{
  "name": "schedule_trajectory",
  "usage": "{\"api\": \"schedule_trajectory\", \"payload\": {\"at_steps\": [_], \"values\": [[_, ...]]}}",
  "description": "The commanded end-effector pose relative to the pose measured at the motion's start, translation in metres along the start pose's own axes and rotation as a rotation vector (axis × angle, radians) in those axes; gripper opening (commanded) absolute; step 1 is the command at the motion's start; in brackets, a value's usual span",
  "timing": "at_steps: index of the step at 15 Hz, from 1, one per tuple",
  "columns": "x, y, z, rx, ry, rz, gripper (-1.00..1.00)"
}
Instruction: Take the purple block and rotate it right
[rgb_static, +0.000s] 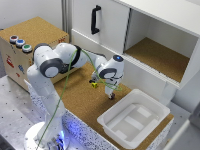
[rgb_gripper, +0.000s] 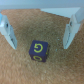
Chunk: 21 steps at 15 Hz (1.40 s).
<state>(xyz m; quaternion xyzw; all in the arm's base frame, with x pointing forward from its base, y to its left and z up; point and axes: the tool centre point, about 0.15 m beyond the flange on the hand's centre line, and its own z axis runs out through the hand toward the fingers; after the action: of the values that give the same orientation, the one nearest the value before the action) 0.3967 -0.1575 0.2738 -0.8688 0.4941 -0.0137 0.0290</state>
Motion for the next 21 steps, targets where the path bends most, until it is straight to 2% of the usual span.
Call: {"api": "schedule_trajectory", "payload": {"at_steps": [1,3,4,8,9,11,15,17,21], "values": [[-0.067,-0.009,-0.026,-0.149,0.084,-0.377,1.0],[-0.091,-0.017,-0.02,-0.165,0.07,-0.52,1.0],[-0.104,-0.024,-0.015,-0.153,0.062,-0.609,1.0],[-0.138,-0.046,0.014,-0.184,0.084,-0.828,1.0],[-0.142,-0.049,0.022,-0.177,0.087,-0.866,1.0],[-0.148,-0.054,0.039,-0.135,0.055,-0.98,1.0],[-0.145,-0.062,0.057,-0.133,0.029,-1.014,1.0],[-0.139,-0.067,0.071,-0.11,-0.011,-1.03,1.0],[-0.127,-0.088,0.076,-0.095,-0.001,-1.052,1.0]]}}
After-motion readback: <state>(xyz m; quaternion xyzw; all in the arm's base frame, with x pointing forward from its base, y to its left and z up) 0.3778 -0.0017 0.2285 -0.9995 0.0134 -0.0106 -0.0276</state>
